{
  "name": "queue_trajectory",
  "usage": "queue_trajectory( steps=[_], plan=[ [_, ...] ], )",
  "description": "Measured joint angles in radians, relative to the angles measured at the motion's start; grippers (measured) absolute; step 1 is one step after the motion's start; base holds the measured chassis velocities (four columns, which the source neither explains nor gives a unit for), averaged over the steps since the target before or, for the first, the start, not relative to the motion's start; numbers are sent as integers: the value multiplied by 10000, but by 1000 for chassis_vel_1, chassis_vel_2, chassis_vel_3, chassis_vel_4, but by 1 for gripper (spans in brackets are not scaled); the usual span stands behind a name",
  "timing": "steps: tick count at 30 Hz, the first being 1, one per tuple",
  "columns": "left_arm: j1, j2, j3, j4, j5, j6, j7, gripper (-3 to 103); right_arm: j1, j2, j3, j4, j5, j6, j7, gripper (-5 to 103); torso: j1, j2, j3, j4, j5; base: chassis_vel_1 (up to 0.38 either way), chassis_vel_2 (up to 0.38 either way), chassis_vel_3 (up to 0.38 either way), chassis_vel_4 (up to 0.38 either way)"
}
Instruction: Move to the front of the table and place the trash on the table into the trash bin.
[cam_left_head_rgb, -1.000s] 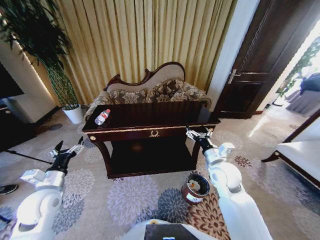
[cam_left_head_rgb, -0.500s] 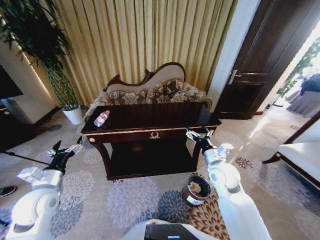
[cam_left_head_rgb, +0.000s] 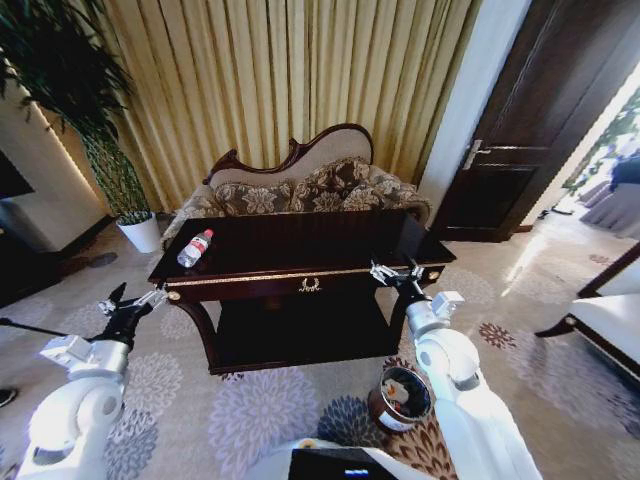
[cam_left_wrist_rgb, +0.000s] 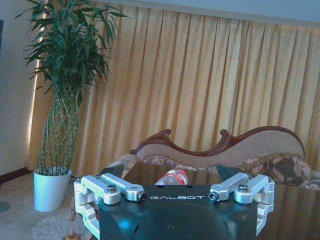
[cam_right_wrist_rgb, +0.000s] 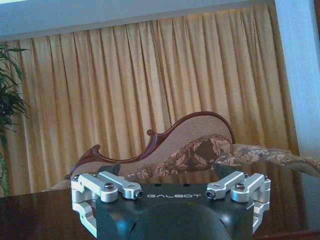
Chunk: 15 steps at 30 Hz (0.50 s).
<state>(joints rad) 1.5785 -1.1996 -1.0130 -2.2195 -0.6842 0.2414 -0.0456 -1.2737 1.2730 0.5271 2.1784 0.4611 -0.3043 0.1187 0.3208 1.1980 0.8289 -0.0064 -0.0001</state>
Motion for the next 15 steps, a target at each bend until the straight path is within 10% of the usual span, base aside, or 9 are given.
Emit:
queue_trajectory(
  steps=[15],
  plan=[
    [65, -55, -29, -176, -4, -2, 4, 100, -32, -30, 115, 108, 16, -17, 0, 100, -1, -1, 0, 0, 1, -126, 122, 125, -117]
  ],
)
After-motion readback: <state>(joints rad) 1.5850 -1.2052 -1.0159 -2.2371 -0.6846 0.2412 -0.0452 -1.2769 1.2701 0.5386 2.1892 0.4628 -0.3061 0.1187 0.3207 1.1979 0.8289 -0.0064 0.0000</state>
